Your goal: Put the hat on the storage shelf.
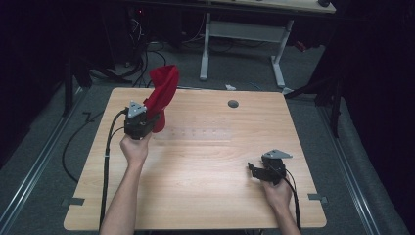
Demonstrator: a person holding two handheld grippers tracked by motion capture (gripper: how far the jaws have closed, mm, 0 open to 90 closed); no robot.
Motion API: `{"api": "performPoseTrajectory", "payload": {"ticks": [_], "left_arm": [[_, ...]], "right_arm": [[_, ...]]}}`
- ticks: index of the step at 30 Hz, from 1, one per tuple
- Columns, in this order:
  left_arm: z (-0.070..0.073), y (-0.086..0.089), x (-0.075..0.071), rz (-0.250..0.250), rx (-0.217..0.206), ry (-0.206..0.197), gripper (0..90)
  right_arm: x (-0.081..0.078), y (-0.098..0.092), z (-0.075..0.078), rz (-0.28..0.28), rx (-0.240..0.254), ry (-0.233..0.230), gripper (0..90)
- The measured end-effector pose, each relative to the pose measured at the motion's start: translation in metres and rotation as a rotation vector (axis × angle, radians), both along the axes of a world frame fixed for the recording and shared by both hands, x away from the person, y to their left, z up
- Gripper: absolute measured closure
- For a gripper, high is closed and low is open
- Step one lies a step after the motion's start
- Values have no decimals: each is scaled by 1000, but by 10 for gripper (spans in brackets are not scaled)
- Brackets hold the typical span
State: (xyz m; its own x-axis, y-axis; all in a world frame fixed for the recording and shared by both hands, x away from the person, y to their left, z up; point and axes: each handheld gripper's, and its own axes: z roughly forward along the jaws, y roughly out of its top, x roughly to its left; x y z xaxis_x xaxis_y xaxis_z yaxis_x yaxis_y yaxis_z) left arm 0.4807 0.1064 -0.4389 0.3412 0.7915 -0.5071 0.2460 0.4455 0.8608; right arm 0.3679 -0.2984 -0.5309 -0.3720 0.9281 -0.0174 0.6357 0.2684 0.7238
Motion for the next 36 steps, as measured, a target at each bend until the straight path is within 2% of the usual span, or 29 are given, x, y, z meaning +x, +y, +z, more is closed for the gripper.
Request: {"api": "performPoseTrajectory", "payload": {"ticks": [4,10,23,26,34,36], "left_arm": [[-5,0,2,7,-4,13,853],[-7,-3,2,5,10,2,853],[-14,0,0,10,-14,7,852],[-20,0,-2,8,0,22,850],[-25,3,-5,6,-19,47,848],[-27,3,-8,-4,-8,60,845]], "right_arm": [[0,0,0,1,-1,-1,338],[0,0,0,3,-1,-1,337],[0,0,0,4,-1,-1,337],[0,0,0,4,-1,-1,337],[0,0,0,5,-2,-1,337],[0,0,0,5,-1,-1,337]]}}
